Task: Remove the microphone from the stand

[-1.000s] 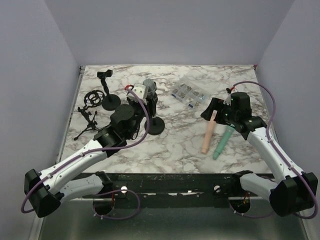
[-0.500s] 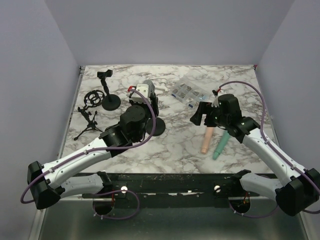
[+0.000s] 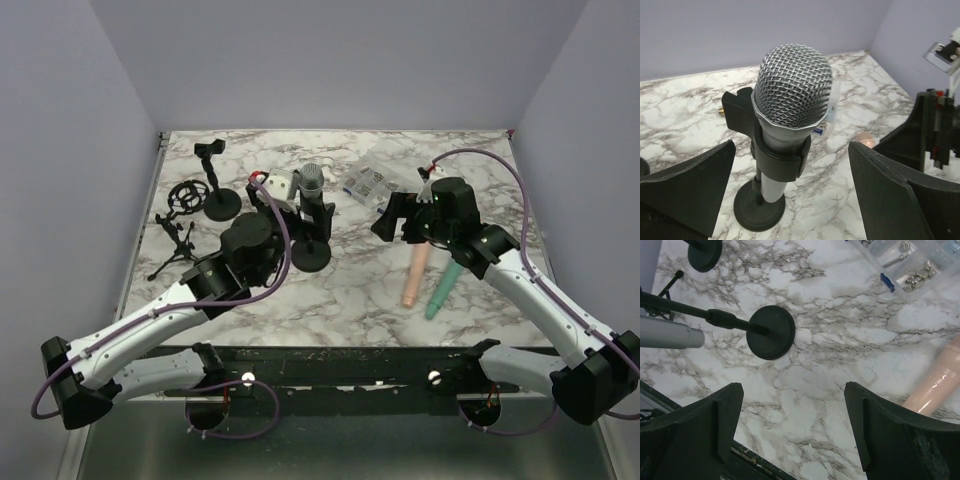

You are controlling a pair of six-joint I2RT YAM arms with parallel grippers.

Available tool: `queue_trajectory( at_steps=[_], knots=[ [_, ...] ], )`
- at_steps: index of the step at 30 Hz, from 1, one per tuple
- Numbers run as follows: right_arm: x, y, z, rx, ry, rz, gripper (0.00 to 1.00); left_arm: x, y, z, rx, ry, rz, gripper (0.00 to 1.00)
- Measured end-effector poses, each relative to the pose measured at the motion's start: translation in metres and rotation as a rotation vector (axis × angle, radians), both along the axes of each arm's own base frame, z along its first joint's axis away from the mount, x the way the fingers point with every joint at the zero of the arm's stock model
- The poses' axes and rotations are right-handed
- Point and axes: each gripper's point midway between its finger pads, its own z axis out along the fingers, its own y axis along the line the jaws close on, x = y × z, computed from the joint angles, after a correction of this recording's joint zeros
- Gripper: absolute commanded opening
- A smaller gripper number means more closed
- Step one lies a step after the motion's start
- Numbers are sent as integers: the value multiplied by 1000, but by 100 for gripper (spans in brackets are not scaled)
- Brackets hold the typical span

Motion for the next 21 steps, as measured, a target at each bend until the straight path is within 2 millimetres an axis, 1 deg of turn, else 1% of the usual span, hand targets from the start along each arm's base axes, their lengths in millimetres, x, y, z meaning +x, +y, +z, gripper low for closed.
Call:
queue_trajectory(
  at_steps=[4,7,11,17,21],
  knots=[
    [3,14,24,16,-47,34,95,-13,5,14,-20,-39,-82,99],
    [4,29,43,32,-81,67,97,-23,18,18,-25,-63,-112,99],
    [4,50,68,50,-126,111,98,-28,40,17,-19,-71,-88,99],
    [2,93,106,76,-189,179,100,-29,75,10,-8,-76,-1,99],
    [1,121,125,80,-232,214,100,-29,93,2,3,-71,51,99]
  ],
)
